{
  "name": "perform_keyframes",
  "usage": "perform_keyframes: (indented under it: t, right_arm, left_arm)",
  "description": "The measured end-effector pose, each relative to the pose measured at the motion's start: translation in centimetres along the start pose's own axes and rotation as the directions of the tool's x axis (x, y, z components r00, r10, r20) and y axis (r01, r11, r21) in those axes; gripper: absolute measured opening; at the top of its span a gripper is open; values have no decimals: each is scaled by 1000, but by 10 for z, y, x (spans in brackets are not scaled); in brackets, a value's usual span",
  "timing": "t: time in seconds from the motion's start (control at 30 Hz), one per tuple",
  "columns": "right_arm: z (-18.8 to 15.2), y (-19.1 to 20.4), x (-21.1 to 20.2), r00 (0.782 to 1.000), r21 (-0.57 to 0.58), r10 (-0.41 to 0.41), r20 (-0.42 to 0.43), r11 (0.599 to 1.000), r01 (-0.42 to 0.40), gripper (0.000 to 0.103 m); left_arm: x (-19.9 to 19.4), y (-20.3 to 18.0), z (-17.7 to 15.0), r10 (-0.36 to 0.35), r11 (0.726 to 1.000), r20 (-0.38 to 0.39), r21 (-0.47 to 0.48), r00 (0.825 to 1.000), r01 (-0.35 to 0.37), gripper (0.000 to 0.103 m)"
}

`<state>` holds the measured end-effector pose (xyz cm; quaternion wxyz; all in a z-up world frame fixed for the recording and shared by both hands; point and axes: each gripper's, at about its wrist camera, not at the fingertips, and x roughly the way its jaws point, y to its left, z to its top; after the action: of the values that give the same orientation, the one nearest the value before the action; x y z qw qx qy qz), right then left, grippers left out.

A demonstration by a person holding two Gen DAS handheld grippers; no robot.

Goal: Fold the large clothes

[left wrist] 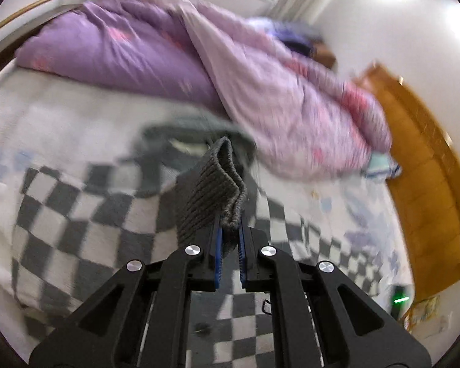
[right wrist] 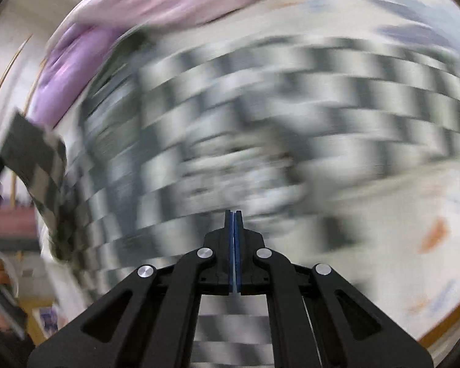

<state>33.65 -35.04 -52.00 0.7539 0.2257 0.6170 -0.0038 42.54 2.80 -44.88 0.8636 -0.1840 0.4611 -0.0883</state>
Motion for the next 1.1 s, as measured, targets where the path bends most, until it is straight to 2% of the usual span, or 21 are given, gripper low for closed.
perform_keyframes:
  t: [0.13,0.23,0.3,0.37,0.47,0.53,0.6,0.63,0.67,0.73,0.77,0.8,0.83,0.87,0.9,0.93,1.0,1.07,1.1]
  right_arm:
    - [14,-100,-32,993,152,-85,84,986,71,4]
    - [14,-155,-47,986,279,-100,132,958,60,4]
    - [13,-184,-53,982,375,-88,169,927,18,4]
    - [14,-214,-59,976,473,-85,201,881,-20,5]
    - [15,-261,-61,964,616,-54,260,779,-122,14]
    - [16,-284,-58,956,687,-49,288,707,-170,30]
    - [16,-301,-54,950,755,-74,302,627,-192,34]
    - [15,-314,-57,951,785,-96,295,592,-184,35]
    - [14,-325,-58,952,826,-133,275,540,-162,36]
    - [12,-336,-58,945,842,-130,299,501,-198,40]
    - [14,-340,-56,943,841,-119,312,496,-216,40]
    - [18,-343,-56,939,830,-106,326,508,-230,40]
    - [21,-343,-58,937,818,-105,334,526,-233,40]
    - [26,-341,-61,933,801,-112,342,555,-227,40]
    - [28,-339,-64,933,793,-125,336,572,-209,33]
    - [31,-338,-65,937,791,-145,318,586,-178,21]
    - [32,-338,-63,936,782,-150,320,599,-171,10]
    - [28,-339,-65,932,772,-149,331,610,-177,9]
    - [27,-335,-72,925,756,-160,346,631,-173,9]
  left_arm:
    - [68,-33,-36,82,994,-103,83,991,-73,8]
    - [101,-40,-56,122,989,-169,107,978,-104,8]
    - [117,-50,-63,144,984,-190,128,971,-121,8]
    - [127,-54,-73,163,980,-212,144,963,-135,8]
    - [144,-64,-81,186,973,-250,179,950,-143,9]
    - [156,-65,-86,197,972,-289,185,937,-147,10]
    - [163,-67,-91,206,969,-314,195,927,-150,16]
    - [165,-69,-94,201,970,-324,197,925,-142,19]
    - [168,-72,-96,178,975,-353,193,919,-114,24]
    - [168,-84,-100,128,979,-370,195,920,-58,33]
    - [167,-90,-102,124,976,-367,211,922,-47,42]
    - [168,-95,-106,119,974,-372,222,921,-36,43]
    - [172,-98,-109,109,976,-395,215,912,-24,43]
    - [174,-100,-112,106,978,-409,207,906,-22,43]
    - [176,-103,-115,100,980,-419,199,902,-16,43]
    - [177,-107,-119,90,980,-424,198,901,-4,43]
    - [177,-119,-127,86,971,-424,237,902,20,43]
    - [183,-127,-135,87,969,-441,247,893,27,43]
    - [188,-129,-138,93,969,-450,245,888,23,43]
